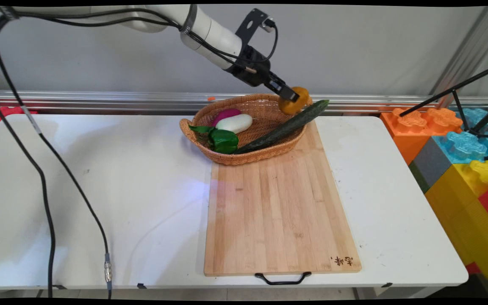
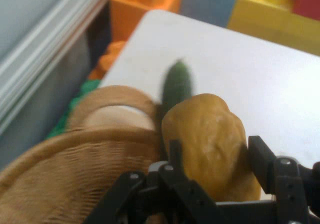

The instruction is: Place the picked object on the cutting board

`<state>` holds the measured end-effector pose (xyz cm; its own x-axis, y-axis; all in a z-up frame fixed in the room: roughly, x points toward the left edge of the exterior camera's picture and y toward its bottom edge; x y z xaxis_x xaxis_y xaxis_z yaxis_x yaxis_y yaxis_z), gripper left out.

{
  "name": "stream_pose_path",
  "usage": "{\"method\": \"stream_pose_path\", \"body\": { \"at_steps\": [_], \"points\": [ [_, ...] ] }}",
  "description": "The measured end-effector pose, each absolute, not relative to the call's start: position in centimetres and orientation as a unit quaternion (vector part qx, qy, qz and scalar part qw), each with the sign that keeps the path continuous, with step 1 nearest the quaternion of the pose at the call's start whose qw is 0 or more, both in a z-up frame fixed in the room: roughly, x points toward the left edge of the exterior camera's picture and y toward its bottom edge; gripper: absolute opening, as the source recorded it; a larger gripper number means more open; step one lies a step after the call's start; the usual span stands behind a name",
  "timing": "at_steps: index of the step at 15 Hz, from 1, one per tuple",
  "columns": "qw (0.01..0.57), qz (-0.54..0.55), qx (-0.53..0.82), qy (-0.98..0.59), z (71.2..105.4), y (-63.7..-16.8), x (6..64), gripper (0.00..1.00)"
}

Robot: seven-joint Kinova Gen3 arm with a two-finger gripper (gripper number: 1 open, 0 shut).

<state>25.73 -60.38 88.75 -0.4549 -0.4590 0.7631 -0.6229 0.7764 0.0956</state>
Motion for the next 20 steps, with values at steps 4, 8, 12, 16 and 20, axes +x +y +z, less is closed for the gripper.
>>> {"method": "stream_pose_path", "body": {
  "at_steps": [4,8,12,16,20],
  "points": [
    [0.406,0.056,0.291,-0.865,89.5,-56.0,22.9,0.0],
    [0.382,0.034,0.268,-0.884,88.8,-52.2,20.8,0.0],
    [0.36,0.039,0.271,-0.892,87.0,-50.3,19.6,0.0],
    [0.341,0.047,0.281,-0.896,84.5,-49.3,19.2,0.0],
    [0.328,0.056,0.287,-0.898,81.8,-48.9,18.9,0.0]
  ]
}}
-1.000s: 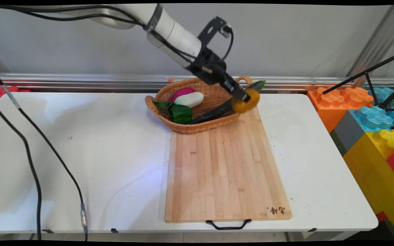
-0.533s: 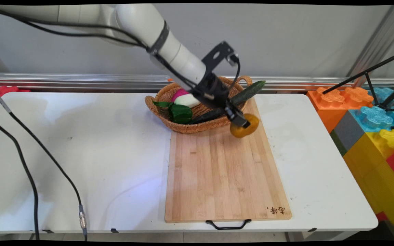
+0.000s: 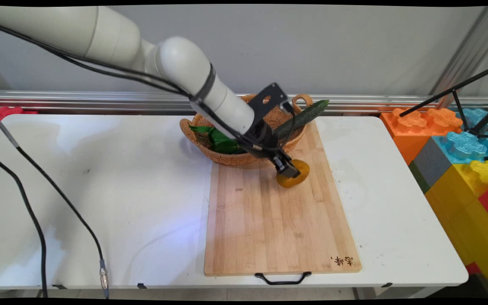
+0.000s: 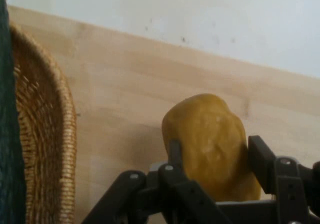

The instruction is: Place the picked object on the cutting board

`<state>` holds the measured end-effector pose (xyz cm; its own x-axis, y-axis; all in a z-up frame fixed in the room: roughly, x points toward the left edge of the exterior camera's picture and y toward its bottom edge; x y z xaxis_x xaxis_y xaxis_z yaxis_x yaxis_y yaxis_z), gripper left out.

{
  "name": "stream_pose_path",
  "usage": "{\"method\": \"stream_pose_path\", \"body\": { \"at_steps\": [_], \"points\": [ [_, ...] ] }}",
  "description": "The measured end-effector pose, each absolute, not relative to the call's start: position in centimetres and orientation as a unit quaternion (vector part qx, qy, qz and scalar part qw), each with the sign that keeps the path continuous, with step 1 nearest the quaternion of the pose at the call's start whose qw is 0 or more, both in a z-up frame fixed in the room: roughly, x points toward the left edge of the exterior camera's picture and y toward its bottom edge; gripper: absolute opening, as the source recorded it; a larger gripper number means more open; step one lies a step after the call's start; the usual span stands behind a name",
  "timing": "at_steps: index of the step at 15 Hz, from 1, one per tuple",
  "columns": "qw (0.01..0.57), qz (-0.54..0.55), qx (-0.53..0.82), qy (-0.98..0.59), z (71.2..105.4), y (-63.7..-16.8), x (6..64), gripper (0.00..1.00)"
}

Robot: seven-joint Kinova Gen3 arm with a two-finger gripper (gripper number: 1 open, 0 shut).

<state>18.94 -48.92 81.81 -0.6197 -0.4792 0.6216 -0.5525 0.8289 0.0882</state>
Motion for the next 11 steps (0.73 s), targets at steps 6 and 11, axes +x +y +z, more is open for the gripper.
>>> {"method": "stream_pose_path", "body": {
  "at_steps": [6,11],
  "points": [
    [0.318,0.058,0.292,-0.9,78.4,-48.7,18.4,0.0],
    [0.32,0.058,0.285,-0.902,77.8,-48.7,18.2,1.0]
  ]
}}
